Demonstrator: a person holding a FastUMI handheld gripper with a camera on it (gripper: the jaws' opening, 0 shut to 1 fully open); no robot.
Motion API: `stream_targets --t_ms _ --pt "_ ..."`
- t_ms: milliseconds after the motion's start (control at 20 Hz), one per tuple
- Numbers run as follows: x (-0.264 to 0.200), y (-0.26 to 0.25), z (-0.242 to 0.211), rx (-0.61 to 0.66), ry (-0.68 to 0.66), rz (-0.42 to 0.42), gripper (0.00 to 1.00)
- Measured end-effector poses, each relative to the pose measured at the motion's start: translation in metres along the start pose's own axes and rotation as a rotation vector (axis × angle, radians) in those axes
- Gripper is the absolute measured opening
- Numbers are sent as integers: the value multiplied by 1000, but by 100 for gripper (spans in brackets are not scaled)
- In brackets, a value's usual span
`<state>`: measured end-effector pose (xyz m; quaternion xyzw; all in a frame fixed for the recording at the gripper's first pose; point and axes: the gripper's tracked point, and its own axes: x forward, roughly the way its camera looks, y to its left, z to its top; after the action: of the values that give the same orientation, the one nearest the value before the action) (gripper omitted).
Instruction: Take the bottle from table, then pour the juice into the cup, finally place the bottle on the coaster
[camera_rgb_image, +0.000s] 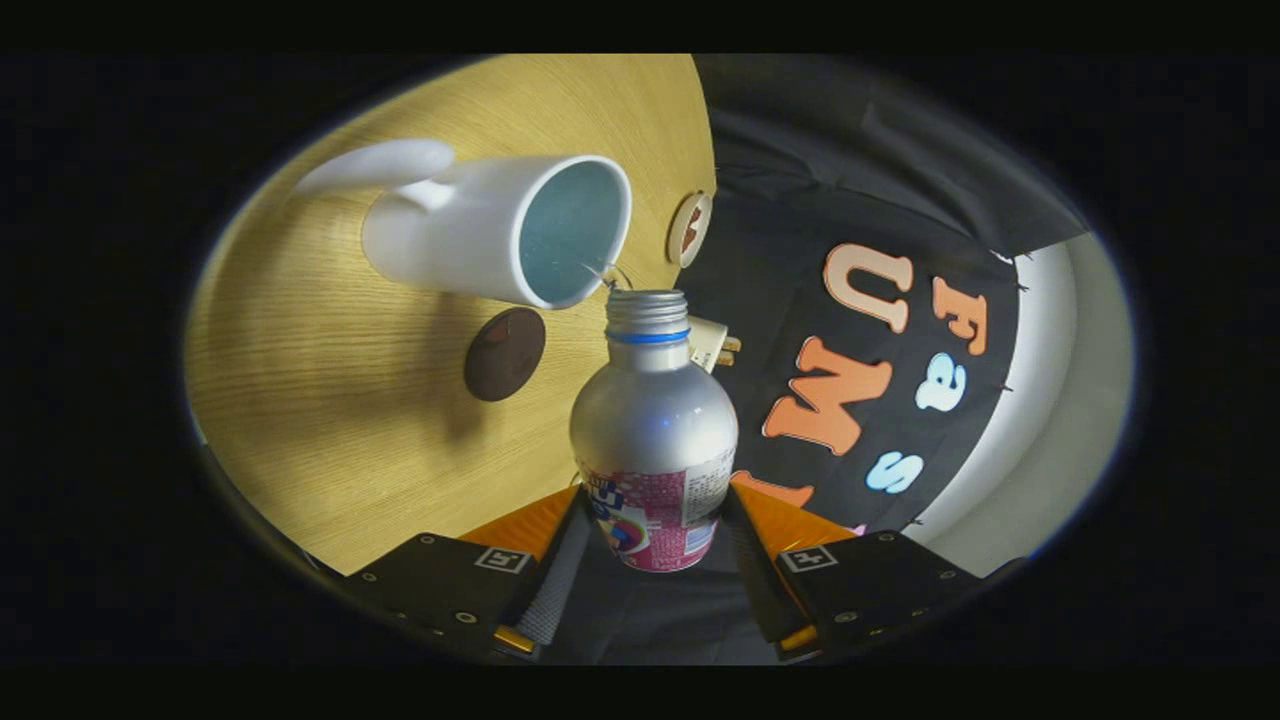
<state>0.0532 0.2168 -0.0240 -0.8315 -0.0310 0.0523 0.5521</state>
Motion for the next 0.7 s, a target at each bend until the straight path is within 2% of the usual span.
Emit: stream_targets --t_ms 700 --pt "-1 -20 3 -75 -1 -8 75"
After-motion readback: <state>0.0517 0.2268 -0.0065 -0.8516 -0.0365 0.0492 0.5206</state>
